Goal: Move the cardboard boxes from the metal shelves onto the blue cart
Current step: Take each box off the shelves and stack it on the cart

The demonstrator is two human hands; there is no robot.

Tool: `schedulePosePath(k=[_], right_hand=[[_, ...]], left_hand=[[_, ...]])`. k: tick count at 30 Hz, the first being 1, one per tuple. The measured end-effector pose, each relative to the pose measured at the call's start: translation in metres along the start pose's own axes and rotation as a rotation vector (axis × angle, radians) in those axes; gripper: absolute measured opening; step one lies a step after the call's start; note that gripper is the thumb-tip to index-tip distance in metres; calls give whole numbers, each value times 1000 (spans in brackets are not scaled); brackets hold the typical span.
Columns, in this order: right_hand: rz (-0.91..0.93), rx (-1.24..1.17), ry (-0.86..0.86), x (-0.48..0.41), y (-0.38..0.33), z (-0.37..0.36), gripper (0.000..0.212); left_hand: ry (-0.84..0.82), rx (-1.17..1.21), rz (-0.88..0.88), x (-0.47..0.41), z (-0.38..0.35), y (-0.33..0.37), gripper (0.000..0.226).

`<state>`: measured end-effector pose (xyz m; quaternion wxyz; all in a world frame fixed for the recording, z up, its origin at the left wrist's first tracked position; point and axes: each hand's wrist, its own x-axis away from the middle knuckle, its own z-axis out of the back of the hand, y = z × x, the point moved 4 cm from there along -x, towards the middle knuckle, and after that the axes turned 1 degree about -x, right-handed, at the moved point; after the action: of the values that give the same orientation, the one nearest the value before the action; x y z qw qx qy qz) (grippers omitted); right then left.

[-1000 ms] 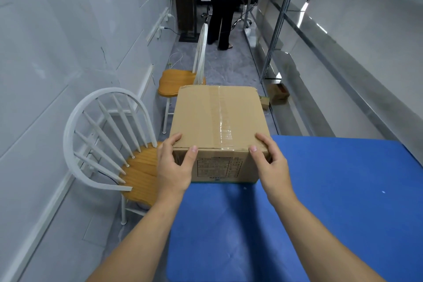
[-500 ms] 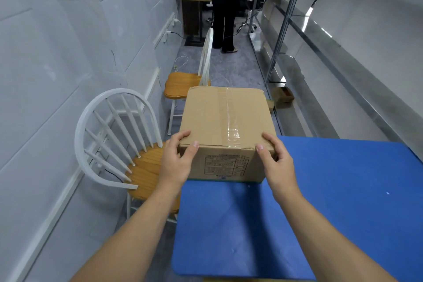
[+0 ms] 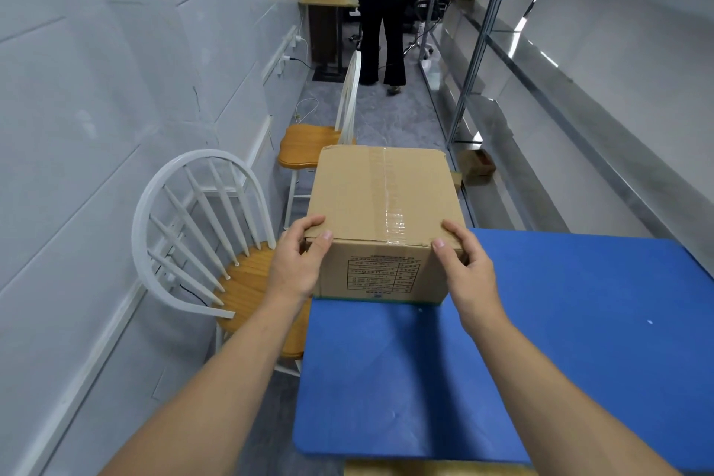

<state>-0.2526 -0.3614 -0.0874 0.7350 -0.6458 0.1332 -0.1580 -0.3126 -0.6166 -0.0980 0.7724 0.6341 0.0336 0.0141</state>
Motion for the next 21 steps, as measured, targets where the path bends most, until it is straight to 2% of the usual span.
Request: schedulePosePath(k=[10, 16, 21], right_hand=[[26, 61, -14, -2, 0, 2, 31], [91, 9, 71, 10, -18, 32, 33], [174, -15, 219, 39, -28, 88, 34]], left_hand=[[44, -128, -82, 5, 2, 9, 34], [168, -161, -272, 21, -5, 66, 43], [-10, -76, -431, 48, -63, 112, 40]])
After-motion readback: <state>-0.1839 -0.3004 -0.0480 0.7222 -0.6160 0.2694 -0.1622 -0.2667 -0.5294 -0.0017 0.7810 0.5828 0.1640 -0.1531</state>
